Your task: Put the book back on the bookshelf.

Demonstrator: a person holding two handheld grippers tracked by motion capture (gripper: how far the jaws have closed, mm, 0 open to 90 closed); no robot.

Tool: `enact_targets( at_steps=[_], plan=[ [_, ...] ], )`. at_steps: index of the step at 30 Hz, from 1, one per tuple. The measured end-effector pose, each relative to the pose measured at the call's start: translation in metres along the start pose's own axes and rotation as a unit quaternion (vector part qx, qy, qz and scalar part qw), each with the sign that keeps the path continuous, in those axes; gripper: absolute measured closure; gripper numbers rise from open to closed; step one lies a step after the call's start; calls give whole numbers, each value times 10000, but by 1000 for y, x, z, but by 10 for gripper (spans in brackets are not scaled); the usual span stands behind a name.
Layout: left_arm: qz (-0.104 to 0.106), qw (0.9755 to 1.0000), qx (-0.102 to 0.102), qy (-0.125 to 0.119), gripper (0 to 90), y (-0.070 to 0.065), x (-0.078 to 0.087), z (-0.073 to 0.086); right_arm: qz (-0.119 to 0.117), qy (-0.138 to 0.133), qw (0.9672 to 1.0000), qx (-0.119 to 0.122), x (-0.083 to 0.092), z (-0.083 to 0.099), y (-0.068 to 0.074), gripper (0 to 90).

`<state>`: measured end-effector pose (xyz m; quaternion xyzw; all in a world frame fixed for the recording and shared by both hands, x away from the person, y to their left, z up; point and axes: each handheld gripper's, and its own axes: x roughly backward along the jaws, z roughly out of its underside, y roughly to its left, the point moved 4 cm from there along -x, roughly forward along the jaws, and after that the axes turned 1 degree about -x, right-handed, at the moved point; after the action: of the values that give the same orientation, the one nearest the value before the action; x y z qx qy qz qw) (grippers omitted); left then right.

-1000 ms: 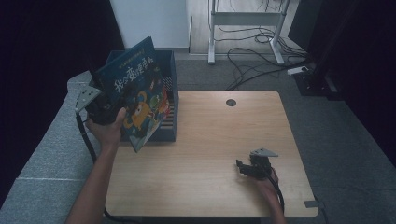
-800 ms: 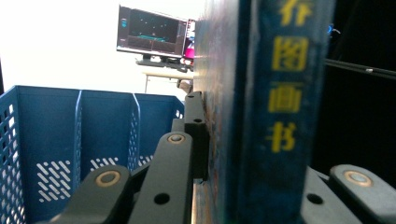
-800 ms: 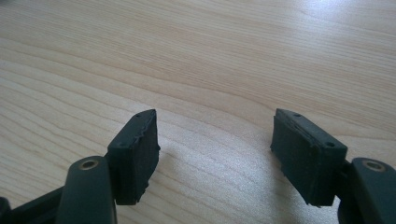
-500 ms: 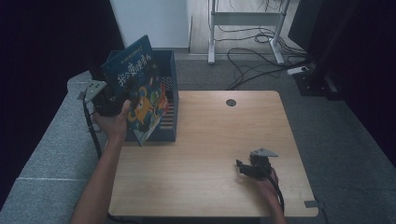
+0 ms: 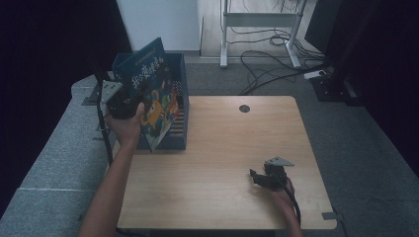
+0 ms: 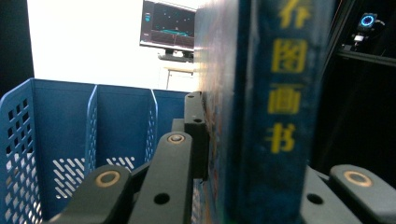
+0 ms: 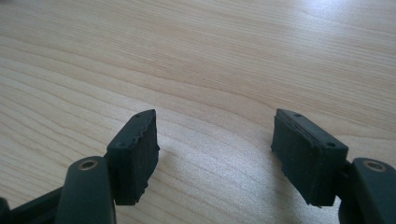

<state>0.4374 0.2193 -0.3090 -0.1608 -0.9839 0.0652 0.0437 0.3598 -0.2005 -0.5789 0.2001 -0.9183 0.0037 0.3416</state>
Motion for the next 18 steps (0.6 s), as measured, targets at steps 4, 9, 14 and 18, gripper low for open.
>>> enact_targets(
  at_steps=[4, 9, 14, 18],
  plan=[
    [-54, 10000, 9, 49, 822, 0, -6, -1, -16, -5, 10000, -15, 0, 0, 0, 308],
    [-152, 9998, -96, 64, 822, -2, -14, -3, -24, -12, 10000, -24, 0, 0, 0, 308],
    [-162, 9997, -159, 85, 822, -5, -22, -2, -21, -11, 10000, -20, 0, 0, 0, 310],
    [-159, 9996, -144, 176, 822, -6, -32, 3, -30, -8, 10000, -12, 1, 1, 0, 310]
  ],
)
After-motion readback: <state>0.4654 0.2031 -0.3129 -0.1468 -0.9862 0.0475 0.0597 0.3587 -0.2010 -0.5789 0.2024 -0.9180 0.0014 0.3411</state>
